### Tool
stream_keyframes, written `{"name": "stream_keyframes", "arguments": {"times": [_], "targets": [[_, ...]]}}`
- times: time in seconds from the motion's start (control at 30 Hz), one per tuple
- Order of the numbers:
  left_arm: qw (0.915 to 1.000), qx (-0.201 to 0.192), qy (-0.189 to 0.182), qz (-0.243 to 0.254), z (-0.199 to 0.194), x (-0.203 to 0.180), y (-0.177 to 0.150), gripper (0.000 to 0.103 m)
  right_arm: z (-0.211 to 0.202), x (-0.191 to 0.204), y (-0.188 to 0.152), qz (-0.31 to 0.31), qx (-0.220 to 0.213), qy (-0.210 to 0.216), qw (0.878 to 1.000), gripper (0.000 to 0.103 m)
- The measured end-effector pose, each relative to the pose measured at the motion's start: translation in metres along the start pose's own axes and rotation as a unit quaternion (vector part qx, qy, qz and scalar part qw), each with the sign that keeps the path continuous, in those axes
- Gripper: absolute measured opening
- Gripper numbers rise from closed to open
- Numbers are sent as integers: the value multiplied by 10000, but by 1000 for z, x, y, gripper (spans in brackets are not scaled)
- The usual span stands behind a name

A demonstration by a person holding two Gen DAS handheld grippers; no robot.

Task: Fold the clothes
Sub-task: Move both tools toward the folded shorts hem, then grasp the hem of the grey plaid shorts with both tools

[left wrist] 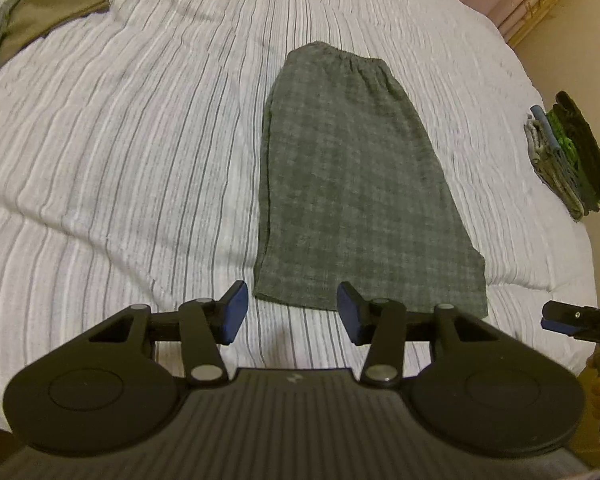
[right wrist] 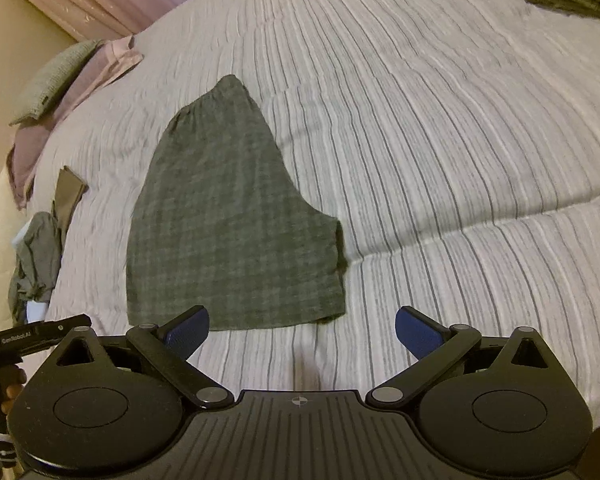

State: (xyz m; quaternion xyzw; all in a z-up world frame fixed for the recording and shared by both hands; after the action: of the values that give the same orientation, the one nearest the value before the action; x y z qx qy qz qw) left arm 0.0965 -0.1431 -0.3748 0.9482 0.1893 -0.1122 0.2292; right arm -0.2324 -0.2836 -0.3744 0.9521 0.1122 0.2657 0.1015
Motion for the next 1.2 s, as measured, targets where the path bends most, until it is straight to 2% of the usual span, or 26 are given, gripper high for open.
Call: {"name": "stream_keyframes", "arguments": {"times": [0.03,0.07,0.27,0.33,0.37,0.4,0.6,0.73,0.77,0.8,0.87,1.03,1.07,1.1,1.13,1.2], "targets": [[10000,12,-15,4,5,2,-1,34,4,-2,0,17,4,52,10000,102],[10000,22,-30,7,10,4,-2,33,9,-5,0,32,3,111,9999,102],[9996,-86,-238,-115,40,15,3,33,37,-18,11,168,-43,733,9972,102],[9994,-138,-290,-163,49,19,7,33,47,-22,16,251,-61,964,9950,94],[9991,-174,-318,-202,53,22,9,35,54,-25,17,318,-37,1063,9938,86],[9988,-209,-357,-263,57,24,11,36,59,-27,19,391,-5,1150,9926,84],[9935,-525,-734,-688,77,40,29,36,89,-36,37,607,35,1591,9854,84],[9894,-550,-1049,-840,85,46,31,34,104,-33,42,546,219,1818,9816,84],[9886,-539,-1119,-857,86,46,30,31,105,-32,40,467,306,1865,9809,80],[9876,-498,-1201,-875,86,46,27,29,106,-31,36,383,428,1906,9800,69],[9859,-317,-1358,-924,87,47,18,23,106,-30,27,222,677,1974,9777,61],[9820,-144,-1579,-1024,92,47,8,21,105,-32,17,117,848,2119,9735,60],[9806,-131,-1616,-1098,92,48,10,18,108,-31,19,150,890,2136,9728,54],[9791,-115,-1666,-1161,93,50,11,15,110,-30,19,169,947,2157,9717,39],[9780,-107,-1720,-1176,93,50,13,8,111,-29,17,173,1021,2183,9704,32],[9773,-116,-1786,-1138,94,48,15,5,114,-28,15,197,1135,2241,9677,15]]}}
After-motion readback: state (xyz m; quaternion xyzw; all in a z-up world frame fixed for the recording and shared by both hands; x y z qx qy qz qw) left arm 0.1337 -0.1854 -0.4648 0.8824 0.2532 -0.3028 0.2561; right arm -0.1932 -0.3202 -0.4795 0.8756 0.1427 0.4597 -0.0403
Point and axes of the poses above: each gripper's, at about its wrist camera, not at the fingertips, and z roughly the way its jaws point, x to its left, y to its top, the point moved 9 cm from there along z, roughly the way its jaws point, and after that the axes turned 6 degrees about z, right-handed, at the moved point
